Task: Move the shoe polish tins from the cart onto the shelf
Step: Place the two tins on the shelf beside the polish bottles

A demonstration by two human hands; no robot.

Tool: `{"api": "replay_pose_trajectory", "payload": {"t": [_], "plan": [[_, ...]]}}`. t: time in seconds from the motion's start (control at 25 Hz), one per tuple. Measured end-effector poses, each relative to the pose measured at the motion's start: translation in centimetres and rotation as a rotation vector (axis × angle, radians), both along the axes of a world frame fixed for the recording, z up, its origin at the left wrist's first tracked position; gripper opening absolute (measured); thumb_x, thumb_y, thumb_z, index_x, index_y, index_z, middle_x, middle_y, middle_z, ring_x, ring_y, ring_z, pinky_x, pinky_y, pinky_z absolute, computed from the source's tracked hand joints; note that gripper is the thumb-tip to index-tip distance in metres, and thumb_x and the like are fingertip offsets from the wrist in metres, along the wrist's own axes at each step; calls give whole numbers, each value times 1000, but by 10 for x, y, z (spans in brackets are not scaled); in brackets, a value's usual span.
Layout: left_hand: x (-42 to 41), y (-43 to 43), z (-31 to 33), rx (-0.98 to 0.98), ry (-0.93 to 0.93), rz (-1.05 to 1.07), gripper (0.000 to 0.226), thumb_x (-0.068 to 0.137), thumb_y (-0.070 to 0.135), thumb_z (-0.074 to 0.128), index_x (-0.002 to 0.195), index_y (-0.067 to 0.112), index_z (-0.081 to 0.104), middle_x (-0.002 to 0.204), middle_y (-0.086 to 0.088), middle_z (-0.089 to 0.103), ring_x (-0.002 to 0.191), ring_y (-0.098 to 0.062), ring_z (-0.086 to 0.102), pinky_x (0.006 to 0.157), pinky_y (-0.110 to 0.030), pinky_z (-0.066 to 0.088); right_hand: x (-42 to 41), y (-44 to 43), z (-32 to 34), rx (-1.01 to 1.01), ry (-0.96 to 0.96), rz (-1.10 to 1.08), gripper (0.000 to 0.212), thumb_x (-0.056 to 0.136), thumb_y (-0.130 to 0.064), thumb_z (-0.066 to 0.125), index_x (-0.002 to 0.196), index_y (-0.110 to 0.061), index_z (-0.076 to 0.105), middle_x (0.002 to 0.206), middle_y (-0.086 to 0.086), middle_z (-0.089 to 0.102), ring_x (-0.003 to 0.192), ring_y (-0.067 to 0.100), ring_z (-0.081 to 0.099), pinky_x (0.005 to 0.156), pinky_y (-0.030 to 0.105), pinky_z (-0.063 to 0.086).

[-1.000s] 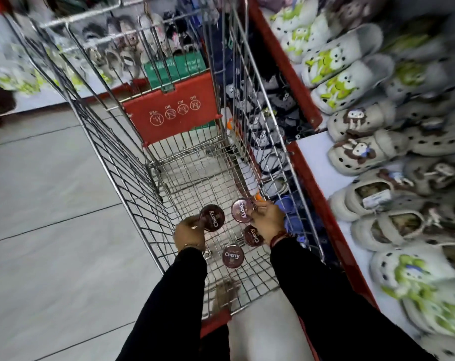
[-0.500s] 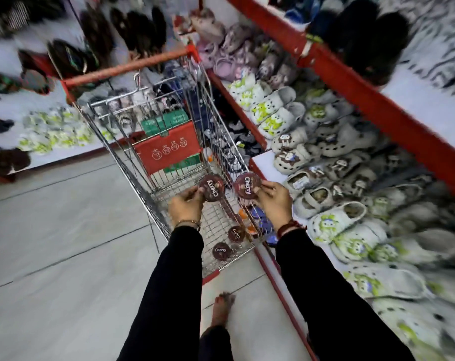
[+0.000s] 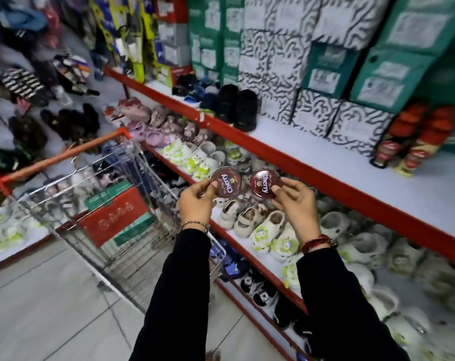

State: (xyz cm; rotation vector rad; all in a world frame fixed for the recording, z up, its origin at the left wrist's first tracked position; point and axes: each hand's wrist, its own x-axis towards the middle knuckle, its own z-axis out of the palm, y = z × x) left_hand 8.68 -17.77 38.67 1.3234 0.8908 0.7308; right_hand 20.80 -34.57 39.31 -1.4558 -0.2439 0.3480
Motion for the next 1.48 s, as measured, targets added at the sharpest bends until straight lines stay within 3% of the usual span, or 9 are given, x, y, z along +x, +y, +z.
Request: {"api": "replay_pose_trajectory", "payload": {"t": [0.08, 0.24, 0.4, 0.48, 0.68, 0.88, 1.12, 1.32, 1.48], "plan": [[26, -21, 16, 24, -24, -86, 36, 89, 20, 70, 120, 2, 69, 115, -24, 72, 108, -38, 70, 99, -50, 55, 11, -31, 17, 38, -36, -62, 35, 92, -3, 65, 126, 2, 58, 112, 16, 68, 91, 20, 70, 63, 12, 60], [77, -72, 39, 47, -84, -273, 37, 89, 18, 70, 122, 2, 69, 103, -15, 75, 92, -32, 72, 85, -44, 61, 31, -96, 40, 94, -78, -214, 31, 92, -2, 65, 123, 4, 60, 109, 19, 71, 80, 11, 69, 63, 12, 60], [125, -126, 59, 27, -141, -445, 34, 91, 13, 68, 120, -4, 66, 98, -13, 70, 80, -24, 68, 62, -28, 64, 48, -159, 54, 105, -90, -384, 33, 91, -4, 67, 122, 4, 61, 115, 22, 71, 93, 24, 71, 69, 17, 62], [149, -154, 67, 35, -147, -520, 32, 90, 14, 69, 117, -2, 68, 95, -14, 69, 82, -25, 68, 61, -24, 63, 59, -192, 59, 86, -123, -500, 33, 89, -4, 70, 120, 5, 63, 115, 26, 70, 97, 29, 71, 70, 20, 63], [202, -213, 78, 143, -106, -684, 29, 87, 16, 73, 109, -3, 73, 85, -14, 70, 73, -27, 68, 58, -22, 62, 80, -256, 63, -47, -172, -715, 28, 85, -4, 75, 111, 4, 68, 117, 23, 70, 112, 36, 68, 91, 47, 59], [251, -252, 74, 227, 96, -809, 29, 84, 21, 76, 104, 0, 77, 91, -20, 77, 82, -34, 76, 84, -43, 63, 104, -283, 63, -146, -29, -814, 35, 84, 0, 74, 116, 11, 66, 116, 28, 70, 107, 38, 69, 76, 36, 59], [276, -263, 69, 331, 246, -874, 33, 82, 27, 78, 101, 0, 77, 99, -23, 77, 95, -35, 75, 91, -44, 60, 127, -288, 61, -350, 48, -873, 24, 82, -9, 79, 100, 5, 72, 103, 26, 74, 90, 39, 75, 82, 50, 62], [278, -266, 74, 539, 340, -849, 41, 80, 35, 76, 106, 4, 75, 107, -17, 76, 101, -34, 72, 94, -41, 58, 134, -281, 72, -911, -101, -907, 22, 84, -22, 76, 93, -3, 80, 98, 16, 78, 91, 33, 74, 83, 33, 59], [273, -267, 80, 676, 404, -834, 44, 80, 36, 77, 111, 4, 72, 114, -17, 73, 108, -34, 69, 95, -40, 56, 127, -271, 75, -1073, -161, -920, 19, 88, -18, 69, 99, -5, 79, 104, 17, 76, 96, 34, 72, 83, 35, 59]]}}
